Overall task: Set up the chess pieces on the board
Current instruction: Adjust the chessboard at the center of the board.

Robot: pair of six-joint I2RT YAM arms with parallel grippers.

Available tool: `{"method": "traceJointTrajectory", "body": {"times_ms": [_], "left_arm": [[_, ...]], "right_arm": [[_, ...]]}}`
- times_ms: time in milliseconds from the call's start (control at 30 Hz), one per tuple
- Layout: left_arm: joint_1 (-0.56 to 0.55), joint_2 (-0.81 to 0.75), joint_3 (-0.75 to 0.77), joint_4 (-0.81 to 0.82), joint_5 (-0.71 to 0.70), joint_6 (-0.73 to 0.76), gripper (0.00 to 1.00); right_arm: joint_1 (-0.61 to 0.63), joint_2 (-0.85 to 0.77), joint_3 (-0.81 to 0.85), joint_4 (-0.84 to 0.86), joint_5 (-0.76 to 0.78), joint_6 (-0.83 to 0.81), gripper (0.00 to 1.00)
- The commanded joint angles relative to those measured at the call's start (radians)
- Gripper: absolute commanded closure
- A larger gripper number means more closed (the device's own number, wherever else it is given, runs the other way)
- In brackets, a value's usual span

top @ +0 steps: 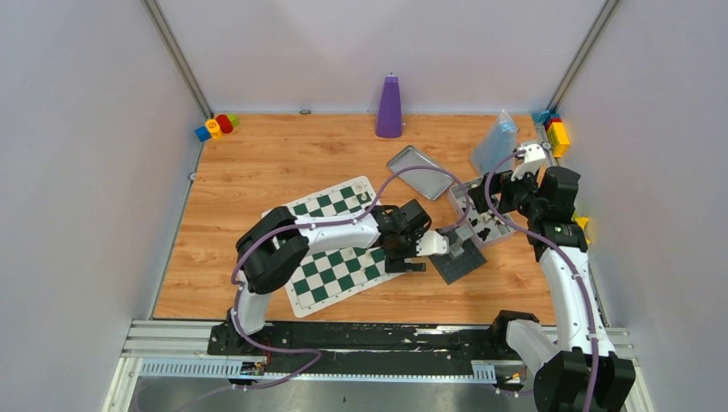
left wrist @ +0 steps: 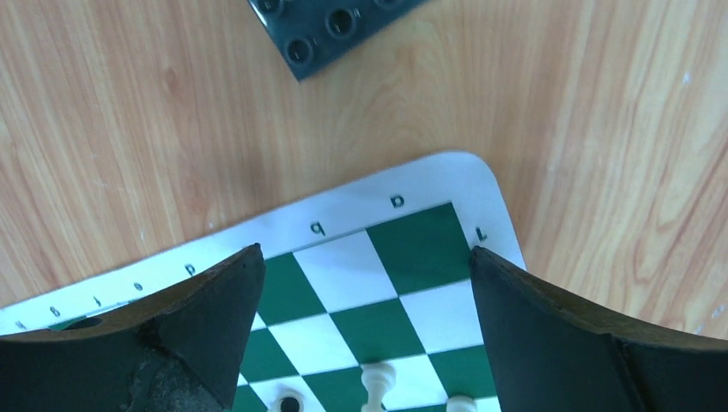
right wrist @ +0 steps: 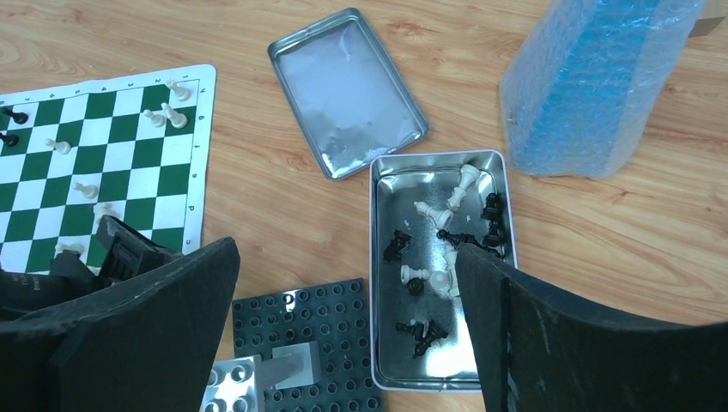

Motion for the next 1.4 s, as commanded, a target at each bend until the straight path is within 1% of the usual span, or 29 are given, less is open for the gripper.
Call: {"method": "traceJointTrajectory", "body": {"times_ms": [0, 133, 300, 467, 567, 833, 1033, 1367], "left_arm": [[0.005, -0.107, -0.036, -0.045, -0.036, 0.008, 0.01], [0.063, -0.150, 0.008, -0.029, 0.001, -0.043, 0.00], [0.172, -0.120, 0.079, 0.002, 0.080, -0.164, 0.00], [0.257, -0.067, 0.110, 0.074, 0.087, -0.281, 0.01], [0.300, -0.034, 0.127, 0.102, 0.072, -0.296, 0.02], [0.306, 0.051, 0.143, 0.116, -0.015, -0.205, 0.03], [0.299, 0.076, 0.125, 0.136, -0.056, -0.149, 0.03], [0.220, 0.109, 0.081, 0.144, -0.120, -0.063, 0.03]], "right_arm": [[0.003, 0.008, -0.007, 0.027, -0.017, -0.015, 0.00], [0.003, 0.011, -0.007, 0.026, -0.019, -0.015, 0.00], [0.003, 0.010, -0.007, 0.026, -0.018, -0.017, 0.00], [0.003, 0.004, -0.007, 0.024, -0.021, -0.018, 0.00], [0.003, -0.002, -0.008, 0.024, -0.028, -0.019, 0.00], [0.003, -0.002, -0.008, 0.023, -0.031, -0.021, 0.00], [0.003, 0.002, -0.007, 0.021, -0.038, -0.022, 0.00], [0.003, 0.005, -0.004, 0.018, -0.043, -0.024, 0.00]]}}
